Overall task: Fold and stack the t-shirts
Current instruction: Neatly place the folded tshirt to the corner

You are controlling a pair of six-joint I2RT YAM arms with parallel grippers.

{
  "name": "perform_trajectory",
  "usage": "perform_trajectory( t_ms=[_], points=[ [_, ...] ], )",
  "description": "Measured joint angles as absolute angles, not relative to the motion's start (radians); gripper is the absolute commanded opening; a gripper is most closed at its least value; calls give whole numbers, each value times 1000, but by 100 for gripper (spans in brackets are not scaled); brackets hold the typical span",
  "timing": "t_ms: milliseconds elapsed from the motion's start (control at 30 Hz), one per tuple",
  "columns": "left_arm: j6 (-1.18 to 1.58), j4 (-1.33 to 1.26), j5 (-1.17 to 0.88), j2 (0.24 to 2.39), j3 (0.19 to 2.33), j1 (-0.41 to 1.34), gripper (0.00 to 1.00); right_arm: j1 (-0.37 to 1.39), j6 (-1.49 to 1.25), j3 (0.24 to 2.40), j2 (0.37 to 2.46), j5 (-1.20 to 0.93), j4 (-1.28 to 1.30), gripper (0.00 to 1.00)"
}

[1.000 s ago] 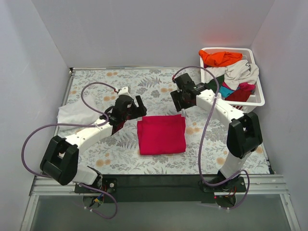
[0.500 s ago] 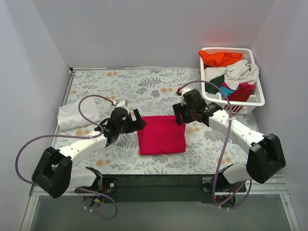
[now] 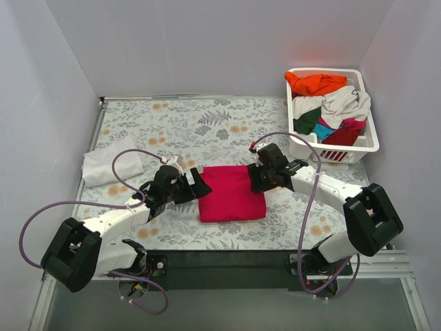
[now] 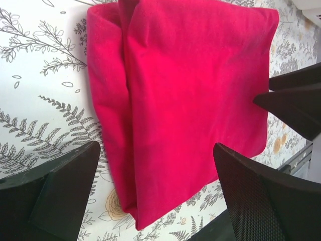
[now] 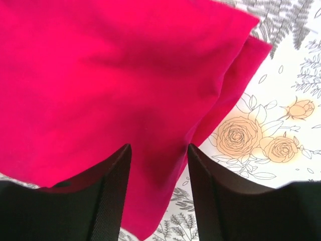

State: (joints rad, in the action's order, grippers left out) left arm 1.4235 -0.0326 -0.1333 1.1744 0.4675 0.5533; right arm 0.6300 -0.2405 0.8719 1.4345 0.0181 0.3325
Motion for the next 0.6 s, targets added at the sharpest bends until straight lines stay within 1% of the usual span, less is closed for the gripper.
perform_trajectory(
  t_ms=[33, 100, 200, 600],
  points=[
    [1430, -35, -141, 1174, 458, 553, 88, 630, -244, 867, 1449, 25, 331, 37],
    [1440, -53, -155, 1175, 438, 553, 89, 631, -251, 858, 1478, 39, 329, 33],
    [1454, -76, -170, 1186, 421, 553, 89, 635, -258, 852, 1514, 54, 329, 29],
    [1486, -205, -182, 1279, 389, 553, 90, 657, -260, 852, 1555, 76, 307, 27]
  ],
)
